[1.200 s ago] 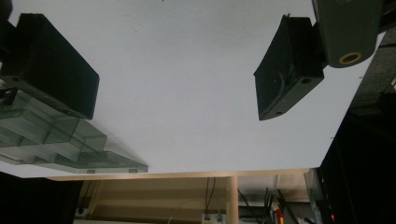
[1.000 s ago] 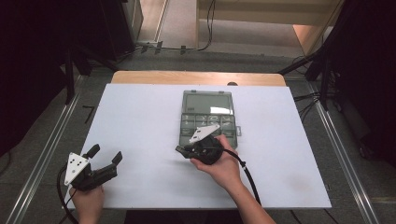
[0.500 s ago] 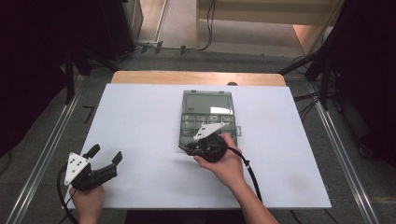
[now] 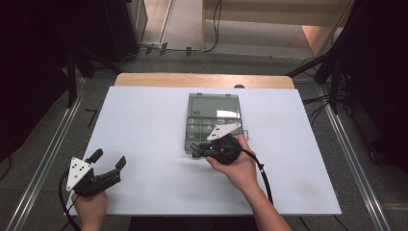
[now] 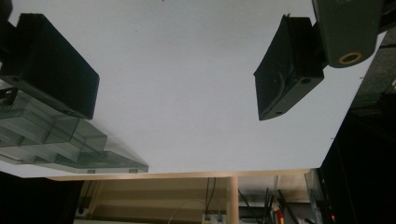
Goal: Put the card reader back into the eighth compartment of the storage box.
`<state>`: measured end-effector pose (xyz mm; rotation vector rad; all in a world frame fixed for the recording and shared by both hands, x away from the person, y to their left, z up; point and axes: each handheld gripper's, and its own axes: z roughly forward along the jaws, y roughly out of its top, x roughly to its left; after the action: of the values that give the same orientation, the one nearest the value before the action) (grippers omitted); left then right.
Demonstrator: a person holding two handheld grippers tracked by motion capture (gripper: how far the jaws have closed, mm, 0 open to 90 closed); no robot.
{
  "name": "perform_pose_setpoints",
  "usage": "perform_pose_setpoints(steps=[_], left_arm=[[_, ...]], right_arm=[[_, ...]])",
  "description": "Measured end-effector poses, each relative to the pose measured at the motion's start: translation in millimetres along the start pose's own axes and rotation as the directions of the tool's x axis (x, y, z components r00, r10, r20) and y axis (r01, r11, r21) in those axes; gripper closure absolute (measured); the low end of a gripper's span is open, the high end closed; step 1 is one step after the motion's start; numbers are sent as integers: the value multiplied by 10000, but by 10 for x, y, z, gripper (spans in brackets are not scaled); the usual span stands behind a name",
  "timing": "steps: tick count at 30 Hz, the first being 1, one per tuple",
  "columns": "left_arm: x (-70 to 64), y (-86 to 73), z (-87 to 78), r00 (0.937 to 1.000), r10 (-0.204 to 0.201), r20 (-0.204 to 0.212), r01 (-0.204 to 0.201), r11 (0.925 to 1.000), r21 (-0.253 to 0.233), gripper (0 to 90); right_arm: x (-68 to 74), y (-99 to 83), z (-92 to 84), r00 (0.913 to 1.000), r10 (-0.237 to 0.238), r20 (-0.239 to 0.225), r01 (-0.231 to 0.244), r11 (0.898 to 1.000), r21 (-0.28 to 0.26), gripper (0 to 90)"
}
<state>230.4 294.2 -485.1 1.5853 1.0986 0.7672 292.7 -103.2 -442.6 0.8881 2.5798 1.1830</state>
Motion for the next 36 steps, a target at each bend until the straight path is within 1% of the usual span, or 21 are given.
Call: perform_pose_setpoints(steps=[11,12,18,20,23,27,33,36], left_arm=[[-1,-1,2,10000,11,-16,-11,10000,9,142],[-2,-1,3,10000,5,-12,-5,10000,-9,142],[4,0,2,10000,-22,-13,22,10000,-16,142],[0,0,2,10000,-2,-16,2,10000,6,142],[5,1,4,10000,-40,-26,40,10000,-2,142],[12,2,1,10000,-51,-15,51,10000,-1,142],[6,1,4,10000,-26,-35,26,10000,1,142],[6,0,5,10000,-20,-19,20,10000,0,142]], right_arm=[[-113,-45,-159,9992,238,334,-232,9995,-200,716],[-135,-60,-191,9987,342,389,-334,9992,-201,715],[-192,-97,-254,9976,437,544,-420,9986,-311,715],[-222,-122,-289,9964,572,618,-550,9978,-369,715],[-241,-137,-309,9959,589,682,-563,9977,-384,715],[-286,-174,-356,9935,786,826,-752,9962,-440,715],[-345,-220,-404,9911,915,966,-867,9949,-521,715],[-386,-262,-432,9884,1049,1094,-995,9936,-535,715]])
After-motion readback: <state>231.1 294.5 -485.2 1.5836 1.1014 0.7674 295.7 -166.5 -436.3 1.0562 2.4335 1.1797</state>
